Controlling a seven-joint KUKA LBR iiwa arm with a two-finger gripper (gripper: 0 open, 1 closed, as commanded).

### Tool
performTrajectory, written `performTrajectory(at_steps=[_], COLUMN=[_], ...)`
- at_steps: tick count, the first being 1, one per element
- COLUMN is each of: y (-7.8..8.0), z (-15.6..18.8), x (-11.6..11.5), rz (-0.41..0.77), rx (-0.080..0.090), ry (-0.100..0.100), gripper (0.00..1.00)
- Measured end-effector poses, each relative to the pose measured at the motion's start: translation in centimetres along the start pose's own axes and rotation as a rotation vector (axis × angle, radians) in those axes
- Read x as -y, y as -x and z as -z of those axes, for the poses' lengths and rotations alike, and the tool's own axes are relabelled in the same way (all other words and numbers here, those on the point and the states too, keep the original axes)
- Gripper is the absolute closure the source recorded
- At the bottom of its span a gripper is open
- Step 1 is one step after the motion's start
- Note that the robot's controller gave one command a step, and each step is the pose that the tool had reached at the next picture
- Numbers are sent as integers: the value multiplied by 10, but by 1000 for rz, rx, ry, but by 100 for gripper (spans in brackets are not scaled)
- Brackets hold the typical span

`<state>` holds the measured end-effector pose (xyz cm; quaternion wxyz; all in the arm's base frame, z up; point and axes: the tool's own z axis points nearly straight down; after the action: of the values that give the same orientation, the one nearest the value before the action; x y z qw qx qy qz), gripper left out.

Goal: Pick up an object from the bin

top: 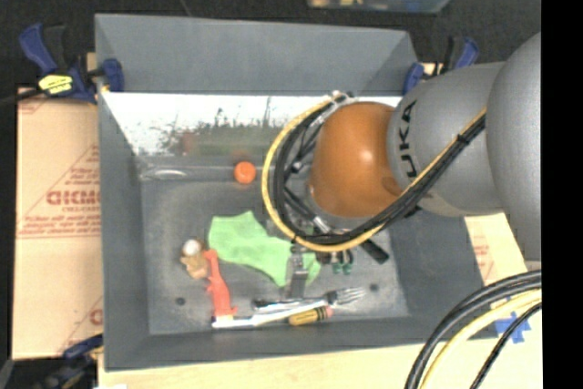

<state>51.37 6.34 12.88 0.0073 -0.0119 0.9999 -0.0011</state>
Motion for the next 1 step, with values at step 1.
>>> performTrajectory(at_steps=[1], y=[-3], z=[-52], x=[6], rz=[14], rx=[-15], ry=[2], gripper=[0])
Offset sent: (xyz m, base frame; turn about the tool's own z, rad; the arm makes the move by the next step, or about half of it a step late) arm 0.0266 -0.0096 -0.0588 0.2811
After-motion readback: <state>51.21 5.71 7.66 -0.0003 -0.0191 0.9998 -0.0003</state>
